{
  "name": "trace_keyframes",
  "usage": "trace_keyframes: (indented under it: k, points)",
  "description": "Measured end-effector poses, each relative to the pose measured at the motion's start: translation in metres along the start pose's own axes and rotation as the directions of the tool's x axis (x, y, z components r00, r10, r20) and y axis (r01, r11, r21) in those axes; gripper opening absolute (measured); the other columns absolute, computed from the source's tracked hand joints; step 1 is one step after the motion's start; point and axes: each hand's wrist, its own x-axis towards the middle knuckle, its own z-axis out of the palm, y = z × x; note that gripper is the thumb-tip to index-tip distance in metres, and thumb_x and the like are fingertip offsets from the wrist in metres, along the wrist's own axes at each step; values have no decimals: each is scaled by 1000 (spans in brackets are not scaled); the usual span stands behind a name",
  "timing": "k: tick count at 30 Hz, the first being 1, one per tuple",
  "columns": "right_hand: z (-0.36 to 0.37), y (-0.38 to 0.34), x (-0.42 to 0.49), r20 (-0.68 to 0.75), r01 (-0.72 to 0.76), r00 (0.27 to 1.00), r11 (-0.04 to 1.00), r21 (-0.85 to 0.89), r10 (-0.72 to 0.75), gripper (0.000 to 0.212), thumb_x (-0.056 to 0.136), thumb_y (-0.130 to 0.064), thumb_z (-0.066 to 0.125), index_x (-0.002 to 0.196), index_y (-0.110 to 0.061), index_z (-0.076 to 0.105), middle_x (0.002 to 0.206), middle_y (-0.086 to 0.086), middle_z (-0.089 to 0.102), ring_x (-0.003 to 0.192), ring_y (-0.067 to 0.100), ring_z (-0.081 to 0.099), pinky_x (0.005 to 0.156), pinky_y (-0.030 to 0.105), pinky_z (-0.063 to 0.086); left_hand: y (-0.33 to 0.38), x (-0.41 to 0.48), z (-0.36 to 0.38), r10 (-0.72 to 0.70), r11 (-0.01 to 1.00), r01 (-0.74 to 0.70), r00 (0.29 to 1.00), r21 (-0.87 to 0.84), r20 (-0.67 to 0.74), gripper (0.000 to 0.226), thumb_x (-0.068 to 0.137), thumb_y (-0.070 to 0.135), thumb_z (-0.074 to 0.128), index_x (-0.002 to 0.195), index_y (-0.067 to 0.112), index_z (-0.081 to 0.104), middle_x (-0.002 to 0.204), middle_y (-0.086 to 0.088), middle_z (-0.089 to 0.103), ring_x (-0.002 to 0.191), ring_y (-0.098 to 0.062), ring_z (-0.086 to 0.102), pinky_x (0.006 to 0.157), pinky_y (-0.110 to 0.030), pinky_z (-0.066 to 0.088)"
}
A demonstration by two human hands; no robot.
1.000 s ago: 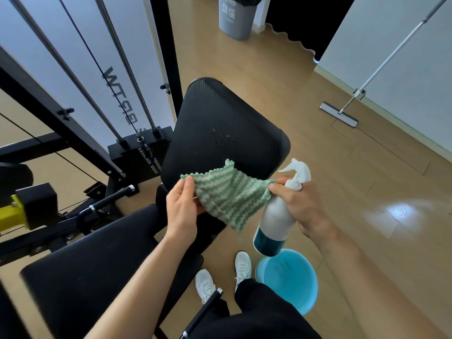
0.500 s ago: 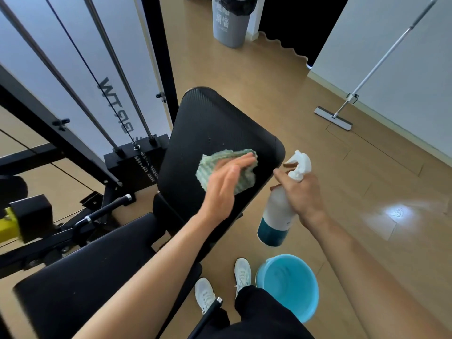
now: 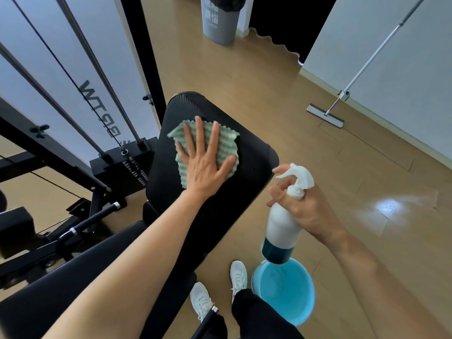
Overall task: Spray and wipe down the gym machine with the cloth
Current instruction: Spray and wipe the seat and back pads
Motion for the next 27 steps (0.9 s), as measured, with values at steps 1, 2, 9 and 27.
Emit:
trace_keyframes:
  k: [1,2,9,27]
  points:
    - [-2,-1,-2,12,-8,1000,1000,-15,8,22,95,-25,73,113,-26,62,81,1,72,84,32,74,95,47,56,-2,9,-2,-66,998,65,998,-20,-13,85,95,74,25,164,34,-3,171,-2,-17,157,-37,-17,118,-71,-12]
    - [-2,-2,-5,27,-20,999,999,-36,21,20,93,-31,72,111,-28,62,82,0,72,85,30,74,95,45,55,-4,18,-5,-147,988,146,989,-43,-21,83,96,73,24,164,33,-3,172,-3,-15,157,-34,-17,118,-71,-11]
    - [4,14,-20,-98,-118,987,990,71,125,16,94,-30,71,103,-18,64,72,2,71,71,27,77,83,45,59,1,62,-17,-465,853,418,881,-314,-89,87,92,76,9,165,29,0,173,4,-8,159,-25,-12,119,-70,-7]
    - [35,17,-22,-18,-178,984,984,-15,178,3,98,-24,71,101,-25,69,65,1,70,74,20,77,76,16,54,-42,7,1,-151,987,152,988,-56,17,75,103,60,11,163,21,-11,171,-8,-17,158,-31,-16,125,-57,-12]
